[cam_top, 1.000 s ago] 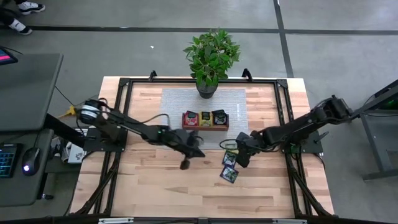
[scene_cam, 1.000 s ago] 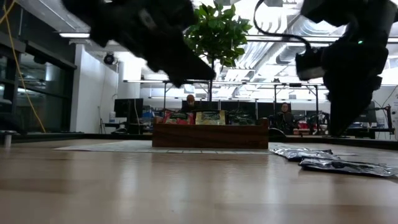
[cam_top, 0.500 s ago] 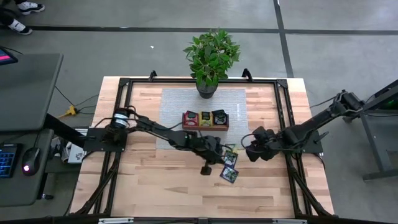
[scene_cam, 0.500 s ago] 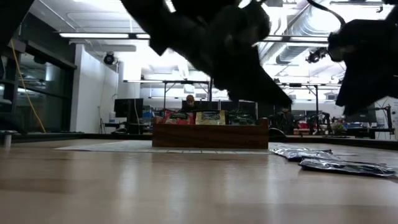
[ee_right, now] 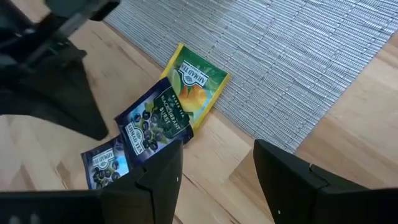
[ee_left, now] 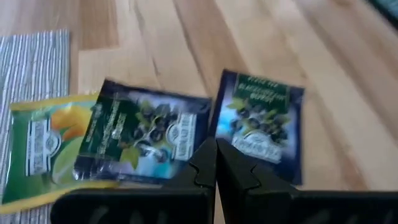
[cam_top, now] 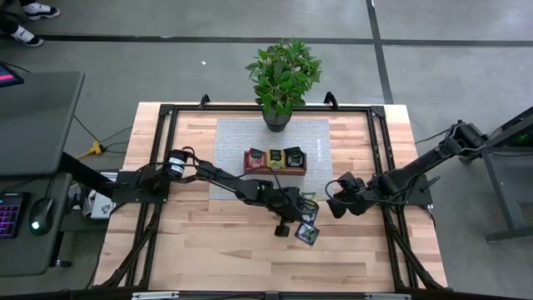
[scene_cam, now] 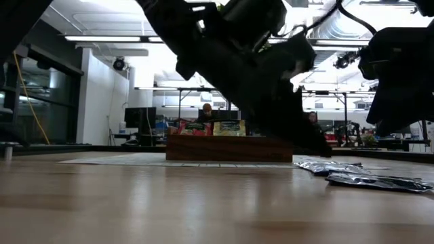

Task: Pick & Place Tea
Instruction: Put the violet tea bag into the right section of the wooden organizer

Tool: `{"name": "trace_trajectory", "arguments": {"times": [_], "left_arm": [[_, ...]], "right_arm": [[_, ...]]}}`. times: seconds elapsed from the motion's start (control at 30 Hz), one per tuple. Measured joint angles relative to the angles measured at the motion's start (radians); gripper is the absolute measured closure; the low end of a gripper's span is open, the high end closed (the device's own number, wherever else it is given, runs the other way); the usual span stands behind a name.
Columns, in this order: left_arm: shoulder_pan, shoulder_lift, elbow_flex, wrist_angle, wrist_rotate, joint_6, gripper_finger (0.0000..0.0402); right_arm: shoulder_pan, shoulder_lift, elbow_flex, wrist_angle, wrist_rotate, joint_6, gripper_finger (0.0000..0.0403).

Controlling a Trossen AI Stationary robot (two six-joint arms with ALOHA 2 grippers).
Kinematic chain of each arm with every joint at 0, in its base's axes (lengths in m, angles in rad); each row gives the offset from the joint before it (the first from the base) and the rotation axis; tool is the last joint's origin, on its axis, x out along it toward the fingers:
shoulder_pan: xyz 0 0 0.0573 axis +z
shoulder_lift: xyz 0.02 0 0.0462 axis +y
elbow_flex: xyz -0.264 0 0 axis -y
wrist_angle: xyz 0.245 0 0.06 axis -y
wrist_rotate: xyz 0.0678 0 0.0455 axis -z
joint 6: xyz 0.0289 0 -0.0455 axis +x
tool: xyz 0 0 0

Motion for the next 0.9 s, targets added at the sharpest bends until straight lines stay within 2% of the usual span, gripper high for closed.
{"name": "trace_trajectory", "arguments": {"times": [0.33, 0.53, 0.9], "left_arm": [[0.000, 0.011, 0.000, -0.002, -0.137, 0.001, 0.0401], [0.000, 0.011, 0.000, -0.014, -0.123, 0.016, 0.0401], [0.000, 0.009, 0.000, -0.081, -0.163, 0.075, 0.0401]], "right_arm": [[0.000, 0.000, 0.000, 0.021, -0.003, -0.001, 0.0210], [0.000, 0.000, 0.000, 0.030, -0.003, 0.007, 0.0210], [-0.001, 0.000, 0.000, 0.117, -0.016, 0.153, 0.0210]]}}
